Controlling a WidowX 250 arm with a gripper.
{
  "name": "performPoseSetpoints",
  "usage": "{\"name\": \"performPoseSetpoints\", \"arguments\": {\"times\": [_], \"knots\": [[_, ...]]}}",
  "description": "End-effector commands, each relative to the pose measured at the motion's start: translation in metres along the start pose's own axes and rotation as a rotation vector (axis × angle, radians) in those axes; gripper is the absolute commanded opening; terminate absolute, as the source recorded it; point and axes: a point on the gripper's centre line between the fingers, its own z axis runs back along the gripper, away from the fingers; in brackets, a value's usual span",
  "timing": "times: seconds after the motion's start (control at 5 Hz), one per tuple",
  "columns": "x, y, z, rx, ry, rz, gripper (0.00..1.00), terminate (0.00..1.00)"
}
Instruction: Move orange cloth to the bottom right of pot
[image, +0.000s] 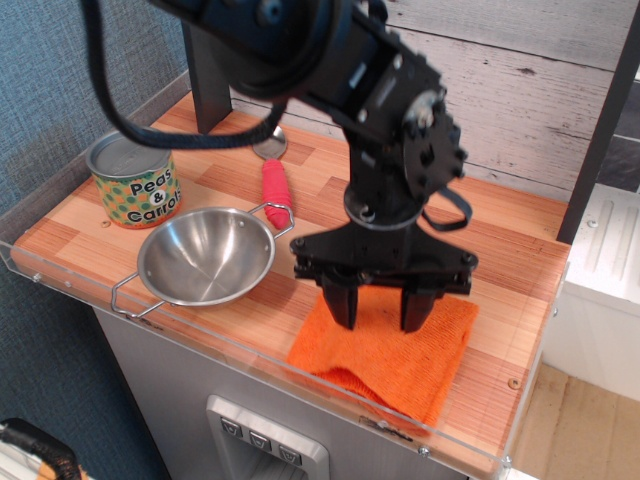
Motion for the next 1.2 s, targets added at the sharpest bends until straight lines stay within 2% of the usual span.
{"name": "performPoseSetpoints", "arguments": {"times": [0.0,0.2,0.4,0.6,0.8,1.0], "knots": [[0.014,-0.011,0.045,-0.048,-0.057,-0.003,1.00,0.00],[0.012,-0.011,0.064,-0.058,-0.074,0.009,1.00,0.00],[0.020,-0.006,0.072,-0.057,-0.044,0.025,1.00,0.00],[0.036,-0.008,0.076,-0.008,-0.018,0.028,1.00,0.00],[0.056,-0.017,0.076,-0.011,-0.004,0.039,1.00,0.00],[0.078,-0.050,0.080,-0.036,-0.001,-0.017,1.00,0.00]]}}
